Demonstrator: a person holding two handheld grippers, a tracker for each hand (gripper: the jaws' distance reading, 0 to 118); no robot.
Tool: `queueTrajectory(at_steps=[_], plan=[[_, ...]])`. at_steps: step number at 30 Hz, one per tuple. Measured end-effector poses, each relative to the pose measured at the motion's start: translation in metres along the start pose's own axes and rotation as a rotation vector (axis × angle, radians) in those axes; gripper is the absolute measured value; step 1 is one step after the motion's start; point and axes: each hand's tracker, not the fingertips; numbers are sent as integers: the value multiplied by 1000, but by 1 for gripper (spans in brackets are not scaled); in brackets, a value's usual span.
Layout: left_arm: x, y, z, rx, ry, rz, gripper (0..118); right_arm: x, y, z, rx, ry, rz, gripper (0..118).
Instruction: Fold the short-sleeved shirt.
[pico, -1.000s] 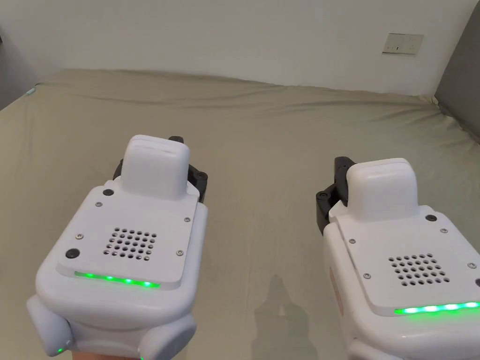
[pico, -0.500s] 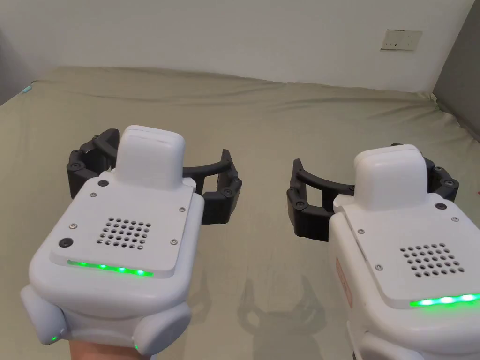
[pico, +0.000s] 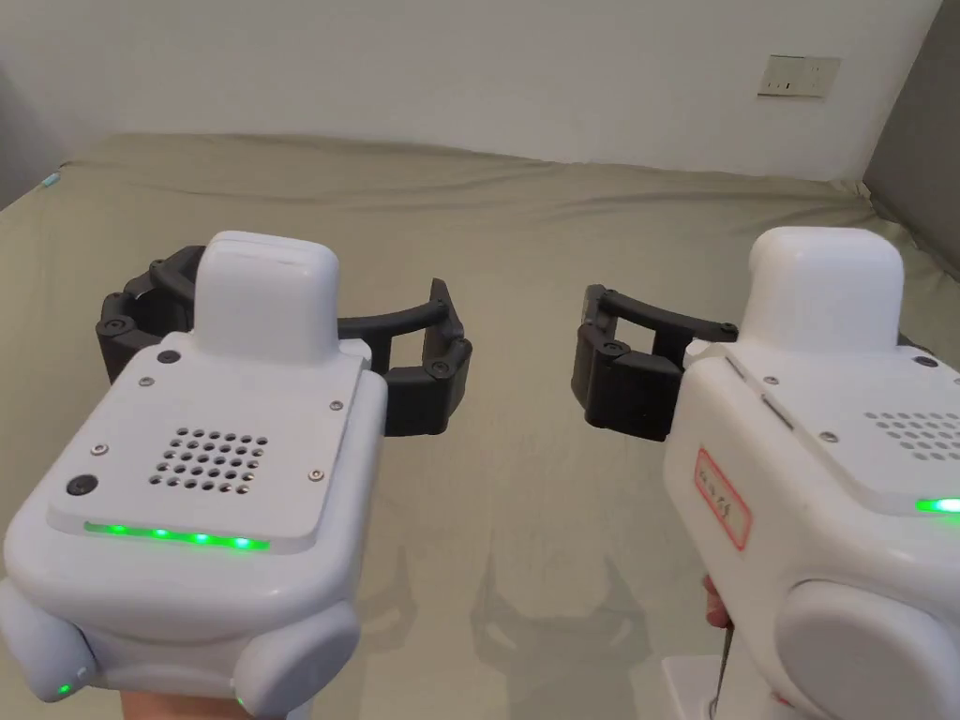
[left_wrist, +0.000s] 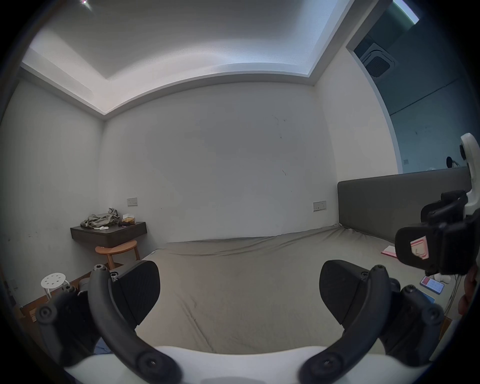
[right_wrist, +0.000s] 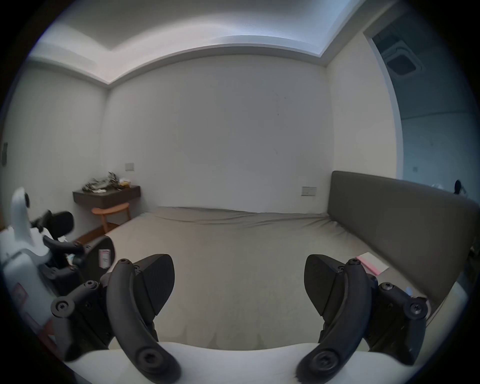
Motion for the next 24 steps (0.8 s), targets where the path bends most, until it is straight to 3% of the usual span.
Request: queueTrajectory(at_steps=[5, 8, 18, 24], plan=[[0, 2, 2, 6, 3, -9, 118, -7, 12, 2, -73, -129, 40, 106], [0, 3, 4, 11, 0, -5, 118, -10, 14, 0, -86, -153, 60, 106], [1, 3, 4, 11, -3, -15, 118, -1, 5, -3, -75, -94, 50, 106], [0, 4, 3, 13, -1, -15, 118, 0, 1, -12, -114, -125, 23, 106]])
